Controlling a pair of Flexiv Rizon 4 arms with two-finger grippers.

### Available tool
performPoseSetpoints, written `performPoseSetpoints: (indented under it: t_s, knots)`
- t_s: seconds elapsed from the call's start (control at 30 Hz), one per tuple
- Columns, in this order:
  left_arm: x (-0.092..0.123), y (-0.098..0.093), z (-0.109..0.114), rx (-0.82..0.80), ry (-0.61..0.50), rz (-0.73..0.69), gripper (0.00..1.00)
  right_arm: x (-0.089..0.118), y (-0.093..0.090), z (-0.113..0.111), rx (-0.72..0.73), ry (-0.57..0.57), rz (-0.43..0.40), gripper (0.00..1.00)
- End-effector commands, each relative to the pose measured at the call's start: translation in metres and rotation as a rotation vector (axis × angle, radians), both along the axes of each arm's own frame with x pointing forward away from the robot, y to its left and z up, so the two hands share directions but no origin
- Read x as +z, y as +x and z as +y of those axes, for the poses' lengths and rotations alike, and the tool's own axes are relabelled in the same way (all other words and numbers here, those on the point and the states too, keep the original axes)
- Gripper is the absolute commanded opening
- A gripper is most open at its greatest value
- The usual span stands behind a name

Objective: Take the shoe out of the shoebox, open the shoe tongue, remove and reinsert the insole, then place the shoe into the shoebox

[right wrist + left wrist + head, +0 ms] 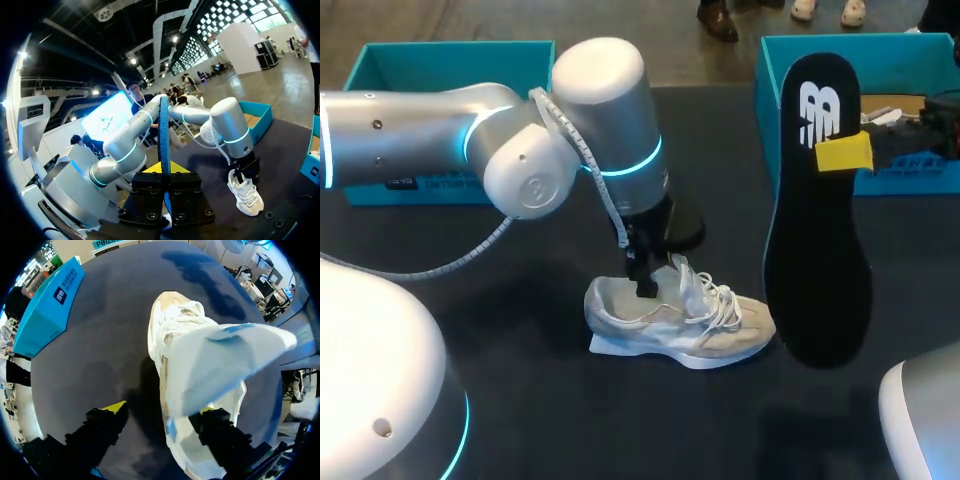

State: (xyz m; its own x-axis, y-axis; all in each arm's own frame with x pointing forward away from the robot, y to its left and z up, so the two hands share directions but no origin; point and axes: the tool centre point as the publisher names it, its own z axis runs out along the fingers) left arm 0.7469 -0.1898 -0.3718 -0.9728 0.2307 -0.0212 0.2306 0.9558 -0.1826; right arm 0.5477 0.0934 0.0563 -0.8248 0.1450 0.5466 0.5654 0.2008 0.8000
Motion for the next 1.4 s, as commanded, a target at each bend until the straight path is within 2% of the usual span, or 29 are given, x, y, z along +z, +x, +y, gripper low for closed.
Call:
performPoseSetpoints:
  t_s: [0.03, 0.07, 0.1, 0.43, 0.6, 0.97, 1.2, 1.4]
  knots:
    - [-0.007, 0.001, -0.005, -0.001, 0.006, 0.004, 0.24, 0.002, 0.004, 0.003, 0.004, -0.006, 0.004, 0.0]
    - [-0.009, 0.001, -0.005, -0.002, 0.007, 0.007, 0.17, 0.002, 0.004, 0.003, 0.004, -0.006, 0.004, 0.0]
    - [-0.009, 0.001, -0.005, -0.004, 0.007, 0.009, 0.0, 0.002, 0.004, 0.003, 0.004, -0.006, 0.004, 0.0]
    - [-0.008, 0.001, 0.001, -0.024, -0.003, 0.016, 0.0, 0.002, 0.004, 0.003, 0.004, -0.006, 0.004, 0.0]
    - [-0.004, 0.0, 0.003, -0.083, -0.016, 0.025, 0.0, 0.002, 0.004, 0.003, 0.004, -0.006, 0.004, 0.0]
    - [0.043, 0.003, 0.014, -0.317, -0.057, 0.032, 0.0, 0.002, 0.004, 0.003, 0.004, -0.006, 0.004, 0.0]
    - [0.06, -0.004, 0.024, -0.51, -0.061, 0.072, 0.0, 0.002, 0.004, 0.003, 0.004, -0.006, 0.004, 0.0]
    - [0.068, -0.018, 0.033, -0.711, -0.004, 0.085, 0.0, 0.002, 0.004, 0.003, 0.004, -0.006, 0.004, 0.0]
